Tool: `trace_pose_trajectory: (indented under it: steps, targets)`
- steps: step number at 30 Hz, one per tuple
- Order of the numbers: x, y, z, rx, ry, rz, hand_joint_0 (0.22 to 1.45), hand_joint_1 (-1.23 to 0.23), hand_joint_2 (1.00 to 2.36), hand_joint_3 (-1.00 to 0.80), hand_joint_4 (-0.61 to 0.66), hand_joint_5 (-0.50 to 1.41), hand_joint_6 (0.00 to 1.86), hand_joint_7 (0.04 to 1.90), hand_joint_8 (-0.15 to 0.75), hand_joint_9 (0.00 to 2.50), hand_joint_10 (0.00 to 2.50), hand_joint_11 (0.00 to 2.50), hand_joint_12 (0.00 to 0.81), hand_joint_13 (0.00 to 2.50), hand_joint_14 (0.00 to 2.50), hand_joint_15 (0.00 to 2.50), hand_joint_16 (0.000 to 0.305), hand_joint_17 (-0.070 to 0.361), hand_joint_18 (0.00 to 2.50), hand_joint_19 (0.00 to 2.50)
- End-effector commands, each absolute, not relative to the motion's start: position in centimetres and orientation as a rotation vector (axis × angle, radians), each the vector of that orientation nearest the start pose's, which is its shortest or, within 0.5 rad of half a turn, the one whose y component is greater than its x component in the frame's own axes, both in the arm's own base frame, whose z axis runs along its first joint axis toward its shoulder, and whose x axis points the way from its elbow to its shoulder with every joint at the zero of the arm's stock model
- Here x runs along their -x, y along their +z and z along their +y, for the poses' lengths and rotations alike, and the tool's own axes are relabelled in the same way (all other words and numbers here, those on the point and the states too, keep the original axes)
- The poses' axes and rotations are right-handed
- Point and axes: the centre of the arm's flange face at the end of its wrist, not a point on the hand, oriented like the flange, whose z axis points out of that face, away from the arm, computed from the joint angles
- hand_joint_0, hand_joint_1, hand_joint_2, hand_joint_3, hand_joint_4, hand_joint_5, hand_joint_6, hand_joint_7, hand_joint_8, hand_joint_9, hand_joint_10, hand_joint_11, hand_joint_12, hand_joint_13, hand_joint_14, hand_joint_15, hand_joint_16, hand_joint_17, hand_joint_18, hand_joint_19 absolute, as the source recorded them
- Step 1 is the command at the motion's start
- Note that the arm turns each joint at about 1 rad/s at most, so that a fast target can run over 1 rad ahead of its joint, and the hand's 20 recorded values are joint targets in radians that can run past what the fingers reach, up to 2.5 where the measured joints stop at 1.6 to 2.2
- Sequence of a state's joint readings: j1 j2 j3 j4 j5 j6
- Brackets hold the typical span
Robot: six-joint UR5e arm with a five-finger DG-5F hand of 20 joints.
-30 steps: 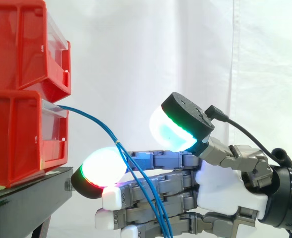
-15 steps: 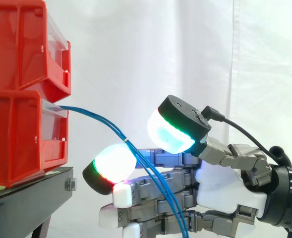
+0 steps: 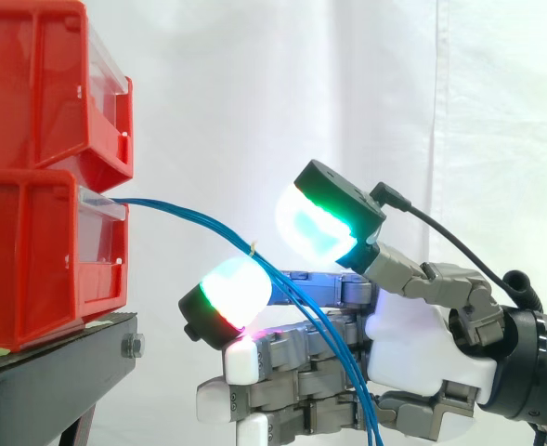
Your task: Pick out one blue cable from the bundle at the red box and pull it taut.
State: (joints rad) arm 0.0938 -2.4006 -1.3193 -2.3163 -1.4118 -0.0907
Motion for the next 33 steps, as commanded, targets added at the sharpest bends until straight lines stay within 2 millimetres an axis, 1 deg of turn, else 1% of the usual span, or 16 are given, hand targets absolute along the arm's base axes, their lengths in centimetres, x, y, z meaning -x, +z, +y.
trace_pose_trajectory:
  steps: [1,4,7,12,17,22,27,33]
  targets:
    - [-77.21,16.24,-7.94,-1.023,1.214,1.004,0.59,-0.41,1.0,-0.46,0.11,-0.09,0.51,1.33,0.246,0.95,0.01,0.33,0.304,0.77,0.01,0.27,0.046,0.103,0.6,0.59]
    - [-77.21,16.24,-7.94,-1.022,1.213,1.005,0.6,-0.39,1.0,-0.45,0.1,-0.09,0.52,1.33,0.245,0.97,0.01,0.33,0.303,0.78,0.01,0.28,0.046,0.103,0.61,0.59]
    - [-77.21,16.24,-7.94,-1.022,1.213,1.005,0.62,-0.4,1.01,-0.41,0.1,-0.09,0.55,1.31,0.243,0.99,0.01,0.33,0.302,0.79,0.01,0.28,0.045,0.102,0.62,0.6]
    - [-77.21,16.24,-7.94,-1.017,1.207,1.008,0.63,-0.47,1.02,-0.28,0.11,-0.1,0.62,1.23,0.248,1.01,0.01,0.35,0.305,0.8,0.01,0.28,0.046,0.103,0.63,0.59]
    - [-77.21,16.24,-7.94,-1.014,1.203,1.01,0.61,-0.52,1.02,-0.19,0.12,-0.1,0.64,1.23,0.255,1.02,0.02,0.37,0.311,0.8,0.01,0.29,0.046,0.103,0.63,0.59]
    - [-77.3,16.49,-7.93,-1.009,1.202,1.007,0.6,-0.57,1.02,-0.14,0.15,-0.1,0.66,1.2,0.271,1.04,0.01,0.36,0.328,0.81,0.01,0.27,0.049,0.111,0.66,0.57]
    - [-77.33,16.44,-8.04,-1.005,1.195,1.009,0.6,-0.57,1.02,-0.1,0.18,-0.11,0.72,1.12,0.278,1.05,0.01,0.38,0.338,0.82,0.01,0.27,0.051,0.115,0.67,0.56]
    - [-77.56,16.9,-7.9,-0.976,1.169,1.018,0.6,-0.57,1.02,-0.08,0.18,-0.12,0.77,1.11,0.287,1.05,0.01,0.38,0.343,0.81,0.01,0.27,0.052,0.117,0.67,0.55]
